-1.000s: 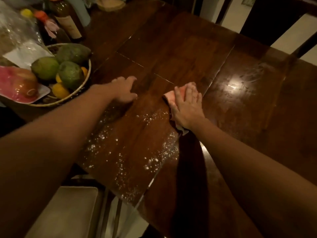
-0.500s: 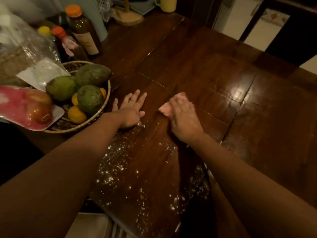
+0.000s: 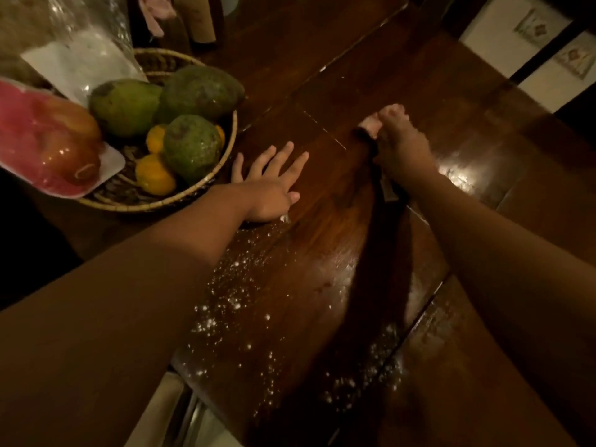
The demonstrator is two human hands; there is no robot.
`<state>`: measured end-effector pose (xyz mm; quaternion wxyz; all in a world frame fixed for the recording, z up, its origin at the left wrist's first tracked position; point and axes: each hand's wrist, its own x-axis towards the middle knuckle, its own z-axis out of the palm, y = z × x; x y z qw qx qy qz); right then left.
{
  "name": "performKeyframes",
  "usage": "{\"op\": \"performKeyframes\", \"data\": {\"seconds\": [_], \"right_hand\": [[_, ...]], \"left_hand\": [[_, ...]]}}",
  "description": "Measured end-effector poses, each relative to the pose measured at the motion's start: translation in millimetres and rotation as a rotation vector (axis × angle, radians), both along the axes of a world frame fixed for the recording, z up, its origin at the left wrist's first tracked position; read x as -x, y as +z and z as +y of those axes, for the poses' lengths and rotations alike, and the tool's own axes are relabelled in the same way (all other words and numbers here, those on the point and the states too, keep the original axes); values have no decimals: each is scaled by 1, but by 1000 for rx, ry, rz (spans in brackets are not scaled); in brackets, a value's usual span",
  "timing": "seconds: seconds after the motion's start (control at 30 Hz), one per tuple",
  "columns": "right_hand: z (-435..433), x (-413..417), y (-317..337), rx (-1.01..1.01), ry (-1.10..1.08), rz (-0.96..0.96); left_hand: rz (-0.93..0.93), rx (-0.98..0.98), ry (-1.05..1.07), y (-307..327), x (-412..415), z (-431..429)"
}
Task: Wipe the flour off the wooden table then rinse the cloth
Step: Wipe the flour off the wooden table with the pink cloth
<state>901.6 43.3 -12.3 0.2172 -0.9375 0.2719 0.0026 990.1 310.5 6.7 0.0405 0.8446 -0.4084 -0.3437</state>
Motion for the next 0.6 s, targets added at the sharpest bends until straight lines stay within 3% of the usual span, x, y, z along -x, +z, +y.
{"op": "performKeyframes", "data": {"seconds": [0.2,0.33,0.4,0.5,0.6], "right_hand": [[-15,-96,17,41,-21,80],[6,-121,21,-165,53,-94],[25,-119,18,-220,164,-139],[49,-95,17,-268,513,-54],[43,-75,12,-192,679,-3]], "left_hand": [[-45,8,9,-7,1,-3],[-56,9,12,-9,0,-4],[-66,10,16,-9,1,-5],[-74,14,44,-10,0,-6],[-83,2,58,-10,1,-6]]}}
